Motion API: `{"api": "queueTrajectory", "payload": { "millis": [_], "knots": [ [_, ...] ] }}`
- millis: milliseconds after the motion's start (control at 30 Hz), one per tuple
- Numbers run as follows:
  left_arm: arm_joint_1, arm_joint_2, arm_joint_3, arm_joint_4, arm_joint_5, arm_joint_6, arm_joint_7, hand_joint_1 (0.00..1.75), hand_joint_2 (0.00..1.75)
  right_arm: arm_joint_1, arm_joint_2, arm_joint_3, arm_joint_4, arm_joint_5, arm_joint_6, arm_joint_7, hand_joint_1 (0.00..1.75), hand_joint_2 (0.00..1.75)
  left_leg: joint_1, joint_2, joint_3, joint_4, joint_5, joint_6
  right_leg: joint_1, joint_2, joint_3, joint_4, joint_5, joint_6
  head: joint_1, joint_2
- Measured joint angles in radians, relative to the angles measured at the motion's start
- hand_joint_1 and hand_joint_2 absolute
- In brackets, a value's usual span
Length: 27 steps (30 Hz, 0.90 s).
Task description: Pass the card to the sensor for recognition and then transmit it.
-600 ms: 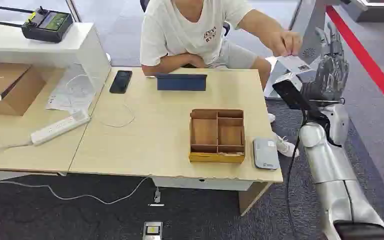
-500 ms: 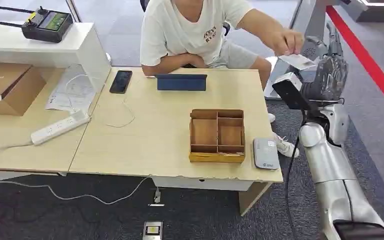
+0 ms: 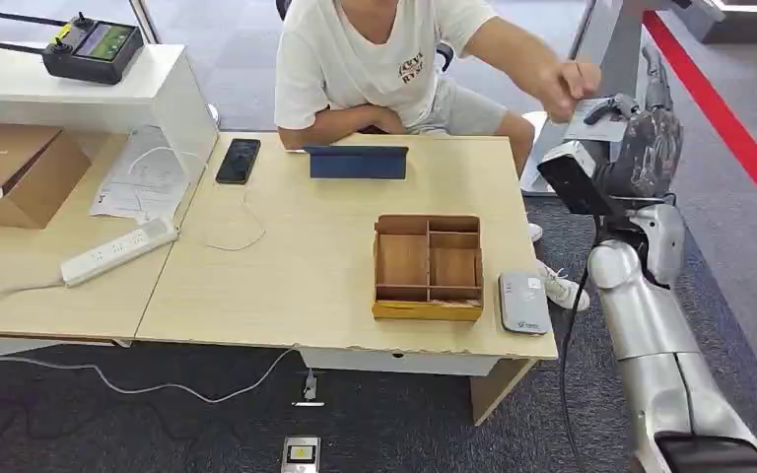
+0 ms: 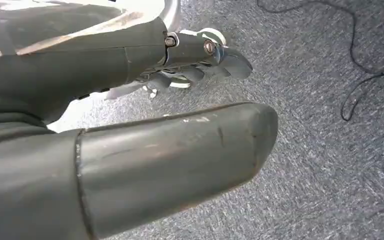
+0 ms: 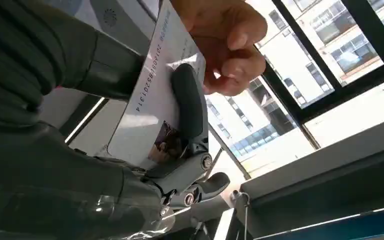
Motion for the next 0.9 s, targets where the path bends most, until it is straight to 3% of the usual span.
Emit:
{"api": "queueTrajectory", "payload": {
  "millis": [267,567,900],
  "knots": [
    [0.0,0.0,-0.007,0.0,0.005,-0.001,0.0,0.0,0.0,0.002,-0.01,0.0,0.005,-0.001,0.047,0.02,1.69,1.75,0.0,0.0,0.0,0.0,0.0,0.0,0.0,0.0,0.0,0.0,0.0,0.0,0.0,0.0],
    [0.004,0.0,-0.007,0.0,0.032,-0.008,0.002,0.0,0.0,0.06,-0.079,0.0,-0.029,-0.023,0.302,0.074,1.75,1.75,0.0,0.0,0.0,0.0,0.0,0.0,0.0,0.0,0.0,0.0,0.0,0.0,0.0,0.0],
    [0.004,0.008,-0.007,0.0,0.035,-0.016,0.018,0.0,0.0,0.192,-0.129,0.001,-0.046,0.002,0.393,0.094,1.75,1.75,0.0,0.0,0.0,0.0,0.0,0.0,0.0,0.0,0.0,0.0,0.0,0.0,0.0,0.0]
  ]
}}
